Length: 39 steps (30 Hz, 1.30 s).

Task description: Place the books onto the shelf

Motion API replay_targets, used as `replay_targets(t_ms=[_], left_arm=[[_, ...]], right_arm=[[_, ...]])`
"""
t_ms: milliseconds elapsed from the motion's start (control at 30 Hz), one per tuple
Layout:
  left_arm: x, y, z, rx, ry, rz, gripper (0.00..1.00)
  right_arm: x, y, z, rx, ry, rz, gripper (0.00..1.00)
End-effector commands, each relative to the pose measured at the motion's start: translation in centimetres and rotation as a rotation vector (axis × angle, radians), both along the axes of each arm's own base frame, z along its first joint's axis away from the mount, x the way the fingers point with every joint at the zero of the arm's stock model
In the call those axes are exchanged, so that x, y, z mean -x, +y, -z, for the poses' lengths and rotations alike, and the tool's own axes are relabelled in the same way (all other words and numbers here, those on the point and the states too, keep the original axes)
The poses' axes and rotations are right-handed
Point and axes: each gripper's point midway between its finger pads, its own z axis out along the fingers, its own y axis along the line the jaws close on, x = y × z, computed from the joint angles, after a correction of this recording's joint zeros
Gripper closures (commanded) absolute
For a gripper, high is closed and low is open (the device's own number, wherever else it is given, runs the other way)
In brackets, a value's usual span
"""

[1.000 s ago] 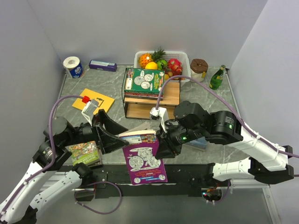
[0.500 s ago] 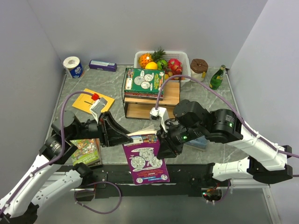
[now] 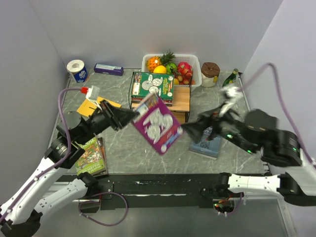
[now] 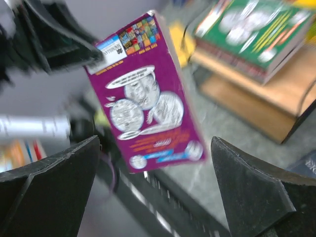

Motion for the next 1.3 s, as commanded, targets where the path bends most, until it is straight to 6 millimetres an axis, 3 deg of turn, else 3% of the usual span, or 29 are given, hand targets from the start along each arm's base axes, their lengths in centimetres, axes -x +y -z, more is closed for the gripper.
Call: replay_targets(t_ms=[0, 133, 300, 400, 433, 500, 533, 600, 633, 933, 1267], left_arm=[[-3.5, 4.9, -10.3, 0.431, -0.094, -0.313, 0.99], [-7.8, 4.7, -11.0, 0.52, -0.051, -0.425, 0.99], [-11.3, 4.2, -12.2, 0.611, -0.057, -0.448, 0.99], [-14.0, 4.0, -11.3, 0.638, -0.065, -0.47, 0.99], [-15.6, 3.5, -9.5, 0.621, -0.042, -0.479, 0.99], [-16.5, 4.2, -9.6, 0.684, -0.072, -0.452, 0.99], [-17.8, 3.8, -7.8, 0.675, -0.055, -0.449, 0.99], [-18.4, 4.4, -8.0, 0.719, -0.095, -0.412, 0.99], [-19.6, 4.0, -6.7, 0.707, -0.075, -0.411, 0.99], [-21.6, 2.2, -4.3, 0.662, -0.063, -0.32, 0.99], [-22.2, 3.2, 0.1, 0.552, 0.031, -0.441, 0.99]], right_arm=[[-2.7, -3.1, -3.2, -0.221, -0.111, 0.23, 0.01], [-3.5, -3.8, -3.0, -0.315, -0.172, 0.283, 0.01], [-3.9, -4.7, -2.6, -0.351, -0.218, 0.325, 0.01], [-4.4, -4.2, -1.9, -0.33, -0.23, 0.335, 0.01], [-4.5, -4.1, -1.6, -0.323, -0.228, 0.34, 0.01], [-4.9, -3.7, -1.0, -0.31, -0.226, 0.351, 0.01], [-5.0, -3.6, -0.9, -0.311, -0.225, 0.356, 0.01], [-5.1, -3.4, -0.8, -0.322, -0.231, 0.358, 0.01], [-5.2, -3.2, -0.5, -0.318, -0.231, 0.359, 0.01], [-6.9, -2.2, 0.9, -0.275, -0.235, 0.396, 0.02], [-9.4, -0.1, 3.0, -0.265, -0.147, 0.371, 0.03]])
